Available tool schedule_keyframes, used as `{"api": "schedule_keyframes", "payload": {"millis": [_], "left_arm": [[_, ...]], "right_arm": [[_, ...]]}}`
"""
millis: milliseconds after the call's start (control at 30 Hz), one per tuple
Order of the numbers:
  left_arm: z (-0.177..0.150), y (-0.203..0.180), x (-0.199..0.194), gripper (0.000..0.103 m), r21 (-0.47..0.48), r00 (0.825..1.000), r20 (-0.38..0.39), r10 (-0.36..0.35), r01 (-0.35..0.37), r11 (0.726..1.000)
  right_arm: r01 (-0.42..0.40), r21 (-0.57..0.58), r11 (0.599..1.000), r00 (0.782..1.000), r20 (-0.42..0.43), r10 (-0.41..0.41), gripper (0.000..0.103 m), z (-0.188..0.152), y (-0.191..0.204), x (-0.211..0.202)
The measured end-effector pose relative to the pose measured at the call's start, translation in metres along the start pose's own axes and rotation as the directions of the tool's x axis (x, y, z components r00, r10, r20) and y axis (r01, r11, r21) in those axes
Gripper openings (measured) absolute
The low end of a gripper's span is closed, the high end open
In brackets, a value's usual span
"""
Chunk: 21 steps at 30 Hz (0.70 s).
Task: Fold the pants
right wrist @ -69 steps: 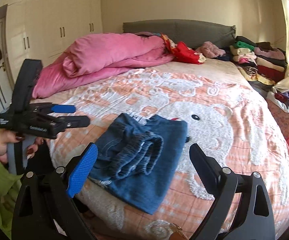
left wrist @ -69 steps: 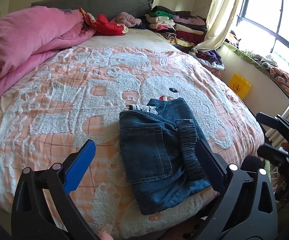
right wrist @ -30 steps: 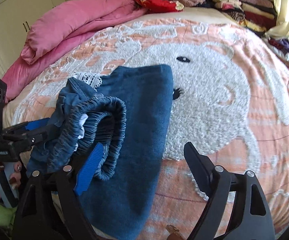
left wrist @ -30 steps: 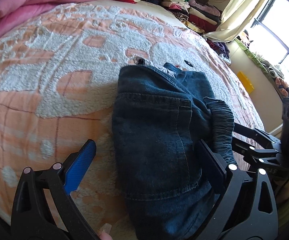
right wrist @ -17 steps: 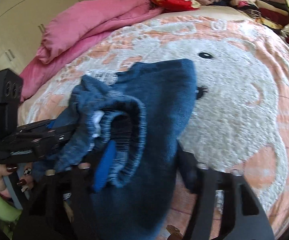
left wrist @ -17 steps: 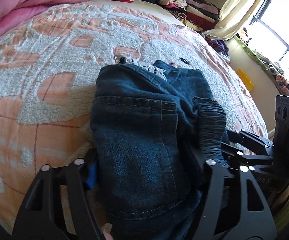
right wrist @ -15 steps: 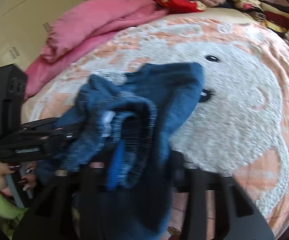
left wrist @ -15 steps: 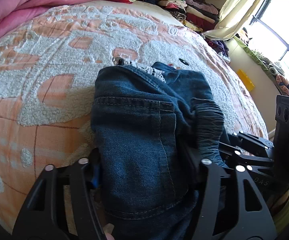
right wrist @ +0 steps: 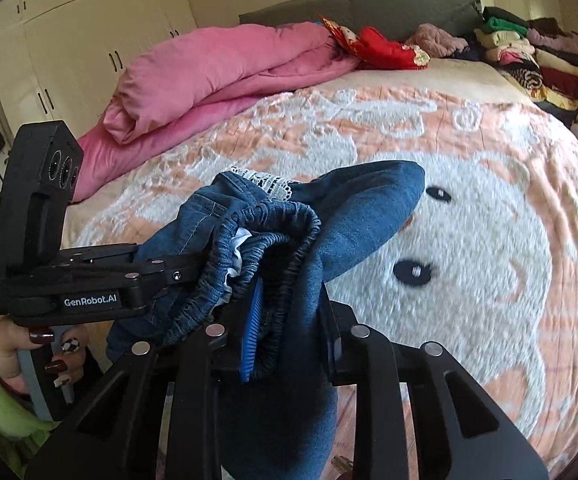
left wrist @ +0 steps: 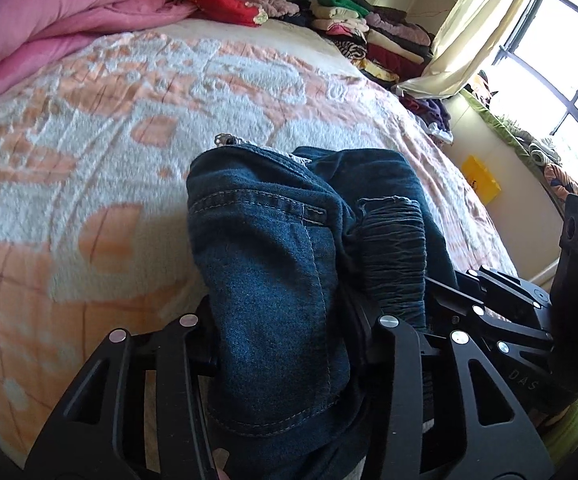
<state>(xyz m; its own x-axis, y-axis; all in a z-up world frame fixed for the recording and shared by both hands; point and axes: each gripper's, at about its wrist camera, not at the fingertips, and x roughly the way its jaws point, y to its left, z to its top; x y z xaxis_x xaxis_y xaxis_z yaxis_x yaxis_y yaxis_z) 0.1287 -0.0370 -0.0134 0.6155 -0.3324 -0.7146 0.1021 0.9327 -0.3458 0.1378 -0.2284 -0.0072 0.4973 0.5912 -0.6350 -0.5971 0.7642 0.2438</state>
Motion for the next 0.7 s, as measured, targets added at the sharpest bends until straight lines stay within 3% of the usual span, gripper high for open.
{"api": "schedule_keyframes", "payload": {"millis": [700], "left_arm": [[0.056, 0.007, 0.018, 0.036, -0.001, 0.996, 0.067, 0.052, -0.052, 0.999]], "right_arm": [[0.076, -0.039, 0.996, 0.996, 0.043, -0.075, 0.024, 0.053, -0.014, 0.028]]}}
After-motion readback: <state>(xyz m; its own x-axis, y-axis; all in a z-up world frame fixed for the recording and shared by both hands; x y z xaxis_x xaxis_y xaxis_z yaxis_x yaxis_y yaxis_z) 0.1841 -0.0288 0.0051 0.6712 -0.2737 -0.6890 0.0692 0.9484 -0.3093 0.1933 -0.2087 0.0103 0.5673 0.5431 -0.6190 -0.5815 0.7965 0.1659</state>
